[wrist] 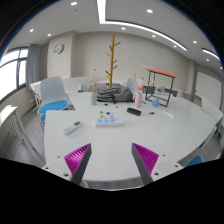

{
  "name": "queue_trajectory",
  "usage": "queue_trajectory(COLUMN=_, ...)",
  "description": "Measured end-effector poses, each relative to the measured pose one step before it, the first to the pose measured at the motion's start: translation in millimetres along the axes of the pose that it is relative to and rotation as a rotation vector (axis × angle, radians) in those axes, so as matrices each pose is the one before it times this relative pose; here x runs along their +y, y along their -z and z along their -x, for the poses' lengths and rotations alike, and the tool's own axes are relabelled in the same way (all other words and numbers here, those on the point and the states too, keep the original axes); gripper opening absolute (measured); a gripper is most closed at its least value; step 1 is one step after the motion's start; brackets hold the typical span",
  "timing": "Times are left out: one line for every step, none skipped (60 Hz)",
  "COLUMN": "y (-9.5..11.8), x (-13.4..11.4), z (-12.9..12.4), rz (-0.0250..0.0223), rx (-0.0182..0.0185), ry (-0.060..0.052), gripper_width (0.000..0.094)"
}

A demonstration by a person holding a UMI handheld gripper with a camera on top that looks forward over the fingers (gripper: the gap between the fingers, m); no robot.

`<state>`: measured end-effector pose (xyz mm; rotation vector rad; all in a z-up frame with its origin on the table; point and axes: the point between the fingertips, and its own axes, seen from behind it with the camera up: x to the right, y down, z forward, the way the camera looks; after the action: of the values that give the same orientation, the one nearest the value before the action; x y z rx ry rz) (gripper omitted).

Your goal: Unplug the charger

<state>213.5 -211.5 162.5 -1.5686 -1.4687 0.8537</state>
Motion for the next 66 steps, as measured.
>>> queue_trajectory(y=-0.66, x=-0.27, z=-0.37, rz=-0.00063, rx=0.00133, ry=-0.0014, gripper_width=0.0855)
queue_trajectory(y=-1.17, x=-0.3, z=-0.6, rz=-0.00055, rx=0.00196, ry=-0.0016, gripper_width=0.0855)
queue_trajectory(y=-1.78, x=-0.19, z=-0.66, rz=0.00026, rx=0.00245, ry=-0.0008, gripper_width=0.0855)
queue_trajectory(y=-2.7, x=-0.46, z=-0.53, rz=-0.00021, rx=0.00243, ry=0.0001, gripper_width=0.0855)
queue_trajectory(y=-3.44, x=-0.53, z=-0.29, rz=-0.00059, rx=0.00166, ry=0.0001, gripper_width=0.0856)
queue_trajectory(y=-2.08, x=-0.15, z=0.89, rz=-0.00101, rx=0.00132, ry=-0.0008, gripper_width=0.0854)
queue_trajectory(y=-8.54, x=-0.03, z=-0.06, rz=-0.00171, rx=0.0002, ry=-0.0005, gripper_width=0.0854)
queue_trajectory(y=-11.86, x=-2.58, z=2.27, rz=-0.00023, rx=0.00179, ry=-0.001, gripper_width=0.0855)
queue_trajectory(y=-5.92, x=-0.98, z=0.16, rz=-0.00068, rx=0.00074, ry=-0.0004, gripper_width=0.0855)
queue_trajectory(y=-4.57, x=-0.82, z=0.28, rz=-0.00057, rx=0.00104, ry=0.0006, gripper_width=0.0855)
queue_trajectory(y=-5.14, x=-1.06, z=0.18, rz=-0.0008, rx=0.00188, ry=0.0008, gripper_width=0.0854)
queue_trajectory(y=-5.37, x=-1.58, z=0.2, rz=-0.00171, rx=0.00227, ry=0.0013, gripper_width=0.0853)
queue_trajectory(y=-5.33, x=-1.54, z=0.31, rz=-0.00318, rx=0.00226, ry=0.0016, gripper_width=0.0854)
queue_trajectory(y=-5.55, x=-1.78, z=1.0, rz=-0.00411, rx=0.00183, ry=0.0016, gripper_width=0.0856)
queue_trajectory(y=1.79, x=-0.57, z=-0.29, rz=-0.00369, rx=-0.0002, ry=0.0022, gripper_width=0.0854)
queue_trajectory(y=-6.08, x=-1.58, z=1.43, rz=-0.00326, rx=-0.00062, ry=0.0026, gripper_width=0.0855)
queue_trajectory(y=-5.81, x=-1.41, z=1.55, rz=-0.00193, rx=-0.0016, ry=0.0033, gripper_width=0.0854)
queue_trajectory(y=-5.98, x=-1.57, z=1.7, rz=-0.00136, rx=-0.00232, ry=0.004, gripper_width=0.0855)
queue_trajectory(y=-5.78, x=-1.33, z=1.32, rz=-0.00157, rx=-0.00184, ry=0.0045, gripper_width=0.0854)
queue_trajectory(y=-5.97, x=-1.76, z=1.07, rz=-0.00245, rx=-0.00073, ry=0.005, gripper_width=0.0855)
queue_trajectory(y=-0.69, x=-2.19, z=0.23, rz=-0.00273, rx=0.00048, ry=0.0047, gripper_width=0.0855)
queue_trajectory(y=-6.14, x=-2.62, z=0.89, rz=-0.00296, rx=0.0008, ry=0.0054, gripper_width=0.0855)
queue_trajectory(y=-6.64, x=-2.16, z=0.35, rz=-0.00317, rx=0.00135, ry=0.0052, gripper_width=0.0854)
queue_trajectory(y=-6.61, x=-2.1, z=0.48, rz=-0.00237, rx=0.00116, ry=0.004, gripper_width=0.0855)
queue_trajectory(y=-6.8, x=-1.8, z=1.09, rz=-0.00139, rx=-0.00025, ry=0.0033, gripper_width=0.0854)
queue_trajectory(y=-6.99, x=-1.52, z=1.44, rz=-0.00024, rx=-0.00179, ry=0.0028, gripper_width=0.0852)
queue_trajectory(y=-5.25, x=0.01, z=0.87, rz=-0.00052, rx=-0.00522, ry=0.0017, gripper_width=0.0854)
queue_trajectory(y=-6.8, x=-1.49, z=2.26, rz=-0.00184, rx=-0.00491, ry=0.0013, gripper_width=0.0855)
queue_trajectory(y=-6.9, x=-1.41, z=1.59, rz=-0.00207, rx=-0.00577, ry=0.0007, gripper_width=0.0854)
queue_trajectory(y=-7.11, x=-1.34, z=1.59, rz=-0.00295, rx=-0.00563, ry=-0.0012, gripper_width=0.0854)
queue_trajectory(y=-7.31, x=-1.07, z=1.33, rz=-0.00198, rx=-0.00458, ry=-0.0012, gripper_width=0.0852)
queue_trajectory(y=-7.47, x=-0.73, z=1.15, rz=-0.00067, rx=-0.00399, ry=-0.001, gripper_width=0.0854)
queue_trajectory(y=-6.98, x=-0.01, z=1.89, rz=-0.00008, rx=-0.00143, ry=0.0005, gripper_width=0.0853)
queue_trajectory(y=-7.93, x=-0.66, z=0.73, rz=-0.00085, rx=-0.00279, ry=-0.002, gripper_width=0.0854)
queue_trajectory(y=-7.5, x=-0.83, z=0.22, rz=-0.00174, rx=-0.00248, ry=-0.0029, gripper_width=0.0854)
queue_trajectory(y=-7.61, x=-0.79, z=0.54, rz=-0.00165, rx=-0.00296, ry=-0.003, gripper_width=0.0854)
queue_trajectory(y=-7.87, x=-0.53, z=0.36, rz=-0.00108, rx=-0.00428, ry=-0.0006, gripper_width=0.0852)
queue_trajectory(y=-7.77, x=-0.51, z=0.48, rz=-0.00078, rx=-0.00465, ry=0.0016, gripper_width=0.0855)
queue_trajectory(y=-7.83, x=-0.93, z=-0.36, rz=-0.00097, rx=-0.0033, ry=0.0025, gripper_width=0.0855)
queue_trajectory(y=-8.0, x=-1.23, z=-1.03, rz=-0.00152, rx=-0.00181, ry=0.0015, gripper_width=0.0855)
queue_trajectory(y=-5.85, x=-1.43, z=-1.57, rz=-0.00141, rx=0.00073, ry=-0.0012, gripper_width=0.0856)
queue_trajectory(y=-8.31, x=-1.32, z=-1.71, rz=-0.003, rx=0.00095, ry=-0.0022, gripper_width=0.0854)
queue_trajectory(y=-8.48, x=-0.73, z=-1.37, rz=-0.00238, rx=0.00119, ry=-0.0027, gripper_width=0.0854)
queue_trajectory(y=-8.71, x=-0.48, z=-1.61, rz=-0.00093, rx=0.00091, ry=-0.0031, gripper_width=0.0856)
queue_trajectory(y=-8.96, x=-0.03, z=-1.54, rz=0.00111, rx=0.00037, ry=-0.0033, gripper_width=0.0853)
queue_trajectory(y=-9.04, x=0.42, z=-1.54, rz=0.0033, rx=0.00003, ry=-0.0033, gripper_width=0.0855)
queue_trajectory(y=-8.12, x=0.66, z=-2.49, rz=0.00504, rx=-0.00135, ry=-0.0033, gripper_width=0.0854)
queue_trajectory(y=-9.01, x=0.73, z=-1.42, rz=0.00572, rx=0.00023, ry=-0.0058, gripper_width=0.0854)
queue_trajectory(y=-8.82, x=0.28, z=-1.42, rz=0.00543, rx=-0.00035, ry=-0.0061, gripper_width=0.0853)
queue_trajectory(y=-8.67, x=-0.43, z=-1.36, rz=0.00444, rx=-0.0014, ry=-0.0057, gripper_width=0.0854)
queue_trajectory(y=-8.35, x=-0.78, z=-1.4, rz=0.00265, rx=-0.00243, ry=-0.0049, gripper_width=0.0853)
queue_trajectory(y=-8.12, x=-0.97, z=-1.66, rz=0.0011, rx=-0.00184, ry=-0.0039, gripper_width=0.0854)
queue_trajectory(y=-8.17, x=-1.0, z=-1.84, rz=0.00083, rx=-0.00043, ry=-0.0027, gripper_width=0.0854)
queue_trajectory(y=-7.88, x=-0.5, z=-2.12, rz=0.00112, rx=0.00006, ry=-0.0017, gripper_width=0.0854)
queue_trajectory(y=-9.08, x=0.17, z=-2.0, rz=0.00024, rx=-0.00039, ry=-0.0006, gripper_width=0.0854)
queue_trajectory(y=-7.68, x=-0.3, z=-1.97, rz=0.00166, rx=-0.00027, ry=-0.001, gripper_width=0.0854)
queue_trajectory(y=-7.18, x=0.17, z=-1.87, rz=0.00193, rx=-0.00044, ry=-0.0017, gripper_width=0.0852)
queue_trajectory(y=-7.45, x=0.54, z=-1.24, rz=0.0025, rx=-0.0012, ry=-0.0014, gripper_width=0.0853)
queue_trajectory(y=-7.29, x=0.44, z=-1.05, rz=0.00414, rx=-0.00227, ry=-0.0009, gripper_width=0.0852)
queue_trajectory(y=-7.98, x=0.64, z=-0.14, rz=0.00416, rx=-0.00307, ry=-0.0006, gripper_width=0.0853)
queue_trajectory(y=-6.66, x=0.63, z=-0.65, rz=0.00402, rx=-0.00496, ry=-0.0003, gripper_width=0.0852)
queue_trajectory(y=-6.46, x=0.39, z=-0.66, rz=0.00354, rx=-0.00486, ry=0.0001, gripper_width=0.0853)
queue_trajectory(y=-6.23, x=0.38, z=-0.67, rz=0.00365, rx=-0.00446, ry=0.0005, gripper_width=0.0854)
queue_trajectory(y=-5.42, x=1.33, z=-0.33, rz=0.00378, rx=-0.00327, ry=0.0008, gripper_width=0.0854)
queue_trajectory(y=-5.3, x=0.72, z=-0.57, rz=0.00445, rx=-0.0035, ry=0.0015, gripper_width=0.0854)
queue_trajectory(y=-5.14, x=0.27, z=-0.44, rz=0.00359, rx=-0.00305, ry=0.0012, gripper_width=0.0856)
